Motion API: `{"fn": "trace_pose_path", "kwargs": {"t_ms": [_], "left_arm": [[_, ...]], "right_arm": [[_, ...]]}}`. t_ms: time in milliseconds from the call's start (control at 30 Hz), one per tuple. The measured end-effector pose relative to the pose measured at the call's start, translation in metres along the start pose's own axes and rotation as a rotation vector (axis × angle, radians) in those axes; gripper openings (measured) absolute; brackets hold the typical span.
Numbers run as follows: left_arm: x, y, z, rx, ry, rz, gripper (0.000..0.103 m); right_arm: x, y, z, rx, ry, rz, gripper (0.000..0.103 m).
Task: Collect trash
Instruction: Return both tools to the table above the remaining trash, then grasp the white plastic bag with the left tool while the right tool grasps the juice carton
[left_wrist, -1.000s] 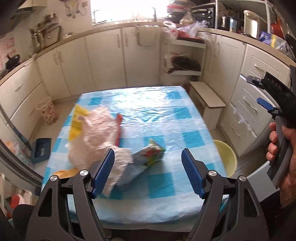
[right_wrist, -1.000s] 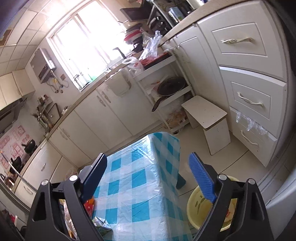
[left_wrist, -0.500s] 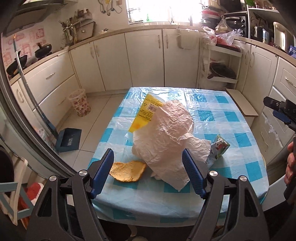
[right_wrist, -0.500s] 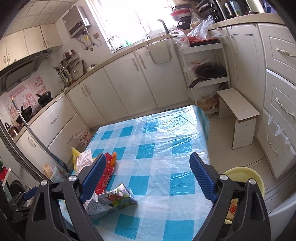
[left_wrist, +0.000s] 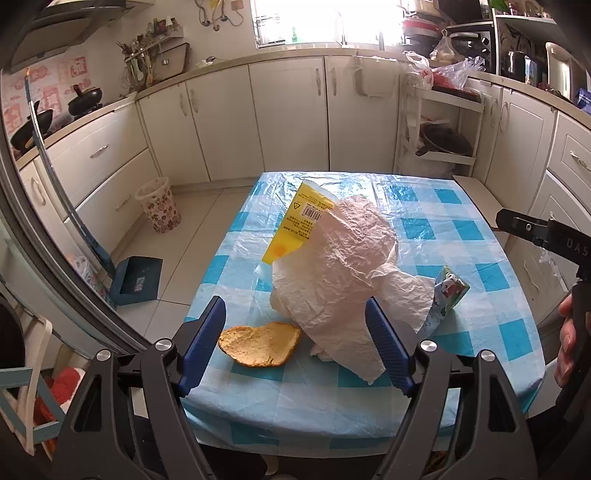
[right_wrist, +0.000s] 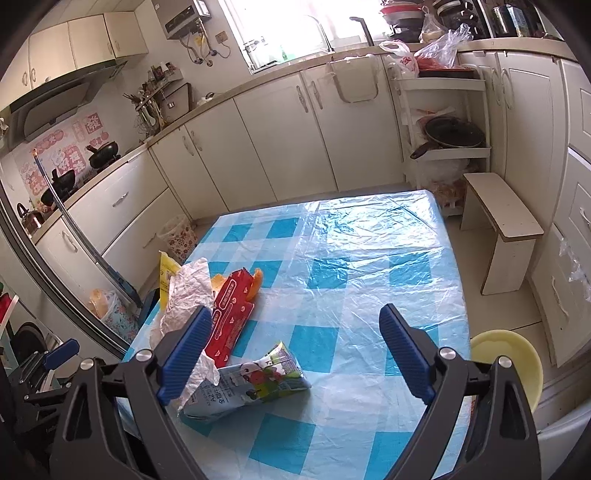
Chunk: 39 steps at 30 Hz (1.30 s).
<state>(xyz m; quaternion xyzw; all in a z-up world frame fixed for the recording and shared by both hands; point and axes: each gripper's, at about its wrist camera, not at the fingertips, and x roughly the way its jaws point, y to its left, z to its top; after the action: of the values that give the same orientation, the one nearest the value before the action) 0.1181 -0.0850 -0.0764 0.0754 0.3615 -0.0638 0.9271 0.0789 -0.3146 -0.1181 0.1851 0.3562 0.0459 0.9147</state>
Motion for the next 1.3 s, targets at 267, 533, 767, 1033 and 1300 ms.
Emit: {"fn": "trace_pose_path", "kwargs": {"t_ms": [267,533,767,1033,1300], "left_arm": [[0.018,-0.006,0.009,0.021,0.012,-0.043,0.078],[0.061,-0.017,0.031,0.042,0.05,-0.053,0.079],[0.094,-0.02,0.039,0.008,0.111,-0.08,0.069],[0.091,0.0,0.035,-0.057,0.16,-0.157,0.004],[0.049,0.035,0.044,-0.113,0.104,-0.237,0.004]], "right_arm": [[0.004,0.001,-0.003,-0.005,0.023,-0.005,0.089],[0.0,-0.011,-0.003,0.022,0.024,-0.01,0.089],[0.003,-0.016,-0.003,0.035,0.039,-0.004,0.089],[0.007,-0.013,-0.003,0.031,0.056,0.013,0.089],[0.017,0.001,-0.008,-0.035,0.111,0.018,0.089]]}}
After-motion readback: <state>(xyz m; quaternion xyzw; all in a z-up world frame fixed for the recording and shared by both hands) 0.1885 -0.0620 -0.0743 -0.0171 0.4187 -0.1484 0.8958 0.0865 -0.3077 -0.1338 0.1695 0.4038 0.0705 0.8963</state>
